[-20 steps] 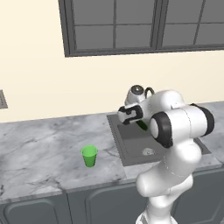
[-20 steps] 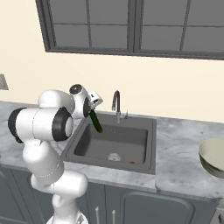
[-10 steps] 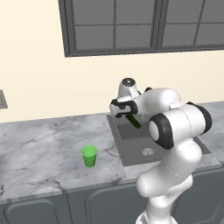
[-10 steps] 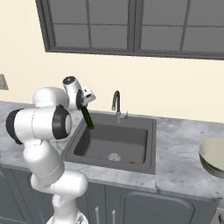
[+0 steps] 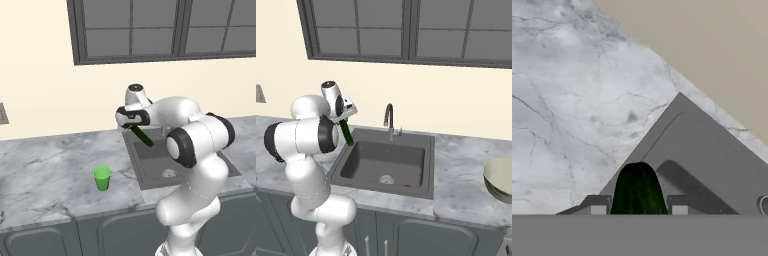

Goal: Remove the cucumber and mushroom from the sink. Then move the bowl and cup from the counter to the sink for washing.

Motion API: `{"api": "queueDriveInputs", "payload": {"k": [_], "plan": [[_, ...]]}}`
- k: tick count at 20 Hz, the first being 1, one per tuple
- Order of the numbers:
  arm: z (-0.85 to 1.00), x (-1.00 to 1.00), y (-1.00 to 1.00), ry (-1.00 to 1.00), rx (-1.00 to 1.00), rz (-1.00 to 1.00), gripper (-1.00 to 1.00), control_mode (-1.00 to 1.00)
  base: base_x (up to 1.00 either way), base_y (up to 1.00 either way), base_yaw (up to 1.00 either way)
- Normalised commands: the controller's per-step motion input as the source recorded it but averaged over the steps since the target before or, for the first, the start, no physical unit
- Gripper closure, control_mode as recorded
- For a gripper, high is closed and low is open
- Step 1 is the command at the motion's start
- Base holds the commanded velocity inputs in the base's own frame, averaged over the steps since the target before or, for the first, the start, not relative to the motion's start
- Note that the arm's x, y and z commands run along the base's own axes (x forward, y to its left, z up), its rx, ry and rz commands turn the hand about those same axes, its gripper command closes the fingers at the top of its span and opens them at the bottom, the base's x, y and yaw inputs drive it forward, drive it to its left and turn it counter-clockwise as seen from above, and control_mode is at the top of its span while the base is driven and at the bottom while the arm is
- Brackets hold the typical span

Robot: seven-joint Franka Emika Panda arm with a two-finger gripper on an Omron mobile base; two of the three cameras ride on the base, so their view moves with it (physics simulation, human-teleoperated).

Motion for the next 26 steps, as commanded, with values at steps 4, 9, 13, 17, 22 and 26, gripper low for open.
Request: {"api": "queueDriveInputs", "payload": {"k": [4,9,13,17,22,26], "plan": [[0.0,0.0,0.41,0.14,0.01,0.0,1.0,-1.0,0.0,0.0,0.0],[0.0,0.0,0.42,0.12,0.03,0.0,1.0,-1.0,0.0,0.0,0.0],[-0.01,0.0,0.41,0.09,0.07,0.01,1.0,-1.0,0.0,0.0,0.0],[-0.07,0.0,0.39,0.06,0.07,0.02,1.0,-1.0,0.0,0.0,0.0],[-0.14,-0.05,0.35,0.04,0.03,0.02,1.0,-1.0,0.0,0.0,0.0],[-0.17,-0.1,0.25,0.0,0.0,0.01,1.0,-1.0,0.0,0.0,0.0]]}}
